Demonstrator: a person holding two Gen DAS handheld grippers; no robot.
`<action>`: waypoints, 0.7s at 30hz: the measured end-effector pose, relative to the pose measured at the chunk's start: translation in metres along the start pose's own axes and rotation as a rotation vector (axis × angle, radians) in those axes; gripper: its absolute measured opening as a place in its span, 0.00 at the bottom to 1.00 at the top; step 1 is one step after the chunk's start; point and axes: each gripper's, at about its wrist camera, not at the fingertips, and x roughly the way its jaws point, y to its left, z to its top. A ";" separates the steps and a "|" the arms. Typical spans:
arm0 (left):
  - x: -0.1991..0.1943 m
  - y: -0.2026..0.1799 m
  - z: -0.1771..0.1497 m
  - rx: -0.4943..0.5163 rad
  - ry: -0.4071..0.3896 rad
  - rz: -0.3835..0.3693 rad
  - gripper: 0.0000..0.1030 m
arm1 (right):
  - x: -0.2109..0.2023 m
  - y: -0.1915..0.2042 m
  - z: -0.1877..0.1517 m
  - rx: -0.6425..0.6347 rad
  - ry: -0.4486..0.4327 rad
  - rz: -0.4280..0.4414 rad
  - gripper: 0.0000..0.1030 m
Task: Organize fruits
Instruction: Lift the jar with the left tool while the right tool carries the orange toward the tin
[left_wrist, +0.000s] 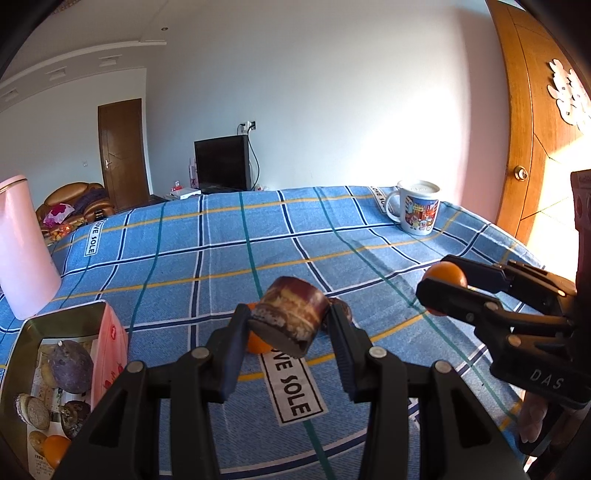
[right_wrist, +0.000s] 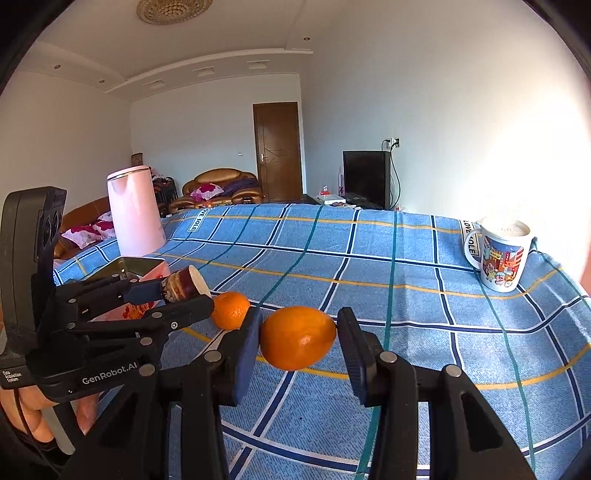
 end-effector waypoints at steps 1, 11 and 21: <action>-0.001 0.000 0.000 0.000 -0.005 0.001 0.43 | -0.001 0.001 0.000 -0.003 -0.004 -0.001 0.43; -0.011 0.000 0.000 0.009 -0.054 0.012 0.43 | -0.008 0.003 0.000 -0.017 -0.046 -0.010 0.43; -0.021 0.000 -0.003 0.022 -0.078 0.021 0.43 | -0.014 0.006 -0.001 -0.027 -0.076 -0.025 0.43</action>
